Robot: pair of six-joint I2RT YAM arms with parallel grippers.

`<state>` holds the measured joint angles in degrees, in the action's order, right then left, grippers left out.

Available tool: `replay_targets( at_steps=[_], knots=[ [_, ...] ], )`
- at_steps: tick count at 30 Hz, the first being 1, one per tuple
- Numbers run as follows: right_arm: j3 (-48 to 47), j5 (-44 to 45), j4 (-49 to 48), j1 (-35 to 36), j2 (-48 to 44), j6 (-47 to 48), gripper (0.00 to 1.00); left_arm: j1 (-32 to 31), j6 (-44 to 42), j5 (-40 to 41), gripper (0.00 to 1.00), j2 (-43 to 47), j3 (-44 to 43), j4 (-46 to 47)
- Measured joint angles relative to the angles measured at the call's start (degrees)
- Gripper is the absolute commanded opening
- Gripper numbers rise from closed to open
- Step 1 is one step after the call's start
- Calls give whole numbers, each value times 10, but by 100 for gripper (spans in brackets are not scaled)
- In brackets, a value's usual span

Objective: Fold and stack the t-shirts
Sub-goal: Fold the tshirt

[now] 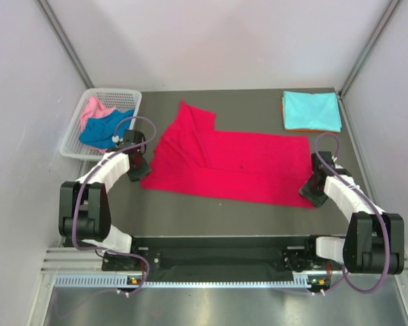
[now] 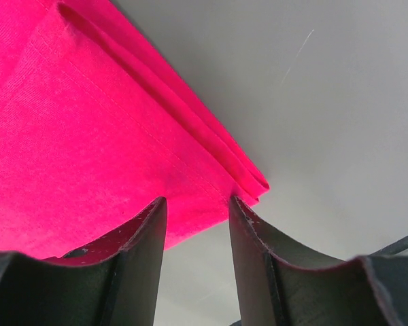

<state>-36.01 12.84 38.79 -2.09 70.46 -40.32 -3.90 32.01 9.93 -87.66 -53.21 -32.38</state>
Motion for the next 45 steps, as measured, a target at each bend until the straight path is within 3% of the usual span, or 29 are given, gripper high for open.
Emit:
replay_targets(
  at_steps=[4,8,15,24,34,39,43,45],
  knots=[
    [0,-5,2,0,-4,0,42,0,-4,10,42,25,-10,-18],
    [-1,-11,4,-1,-6,0,41,0,1,7,37,38,-6,-23],
    [-13,-21,12,-1,-22,0,42,1,26,-34,35,80,63,-13],
    [-13,-32,16,-1,-51,0,41,1,31,-23,35,111,98,9],
    [-17,-52,24,-1,-89,0,42,1,35,1,33,74,108,50],
    [-32,-54,32,-1,-111,0,42,1,40,4,23,45,106,66],
    [-45,-54,42,-1,-121,0,42,0,44,17,3,42,98,53],
    [-52,-55,45,-1,-123,0,42,0,47,37,0,41,89,32]
  ],
)
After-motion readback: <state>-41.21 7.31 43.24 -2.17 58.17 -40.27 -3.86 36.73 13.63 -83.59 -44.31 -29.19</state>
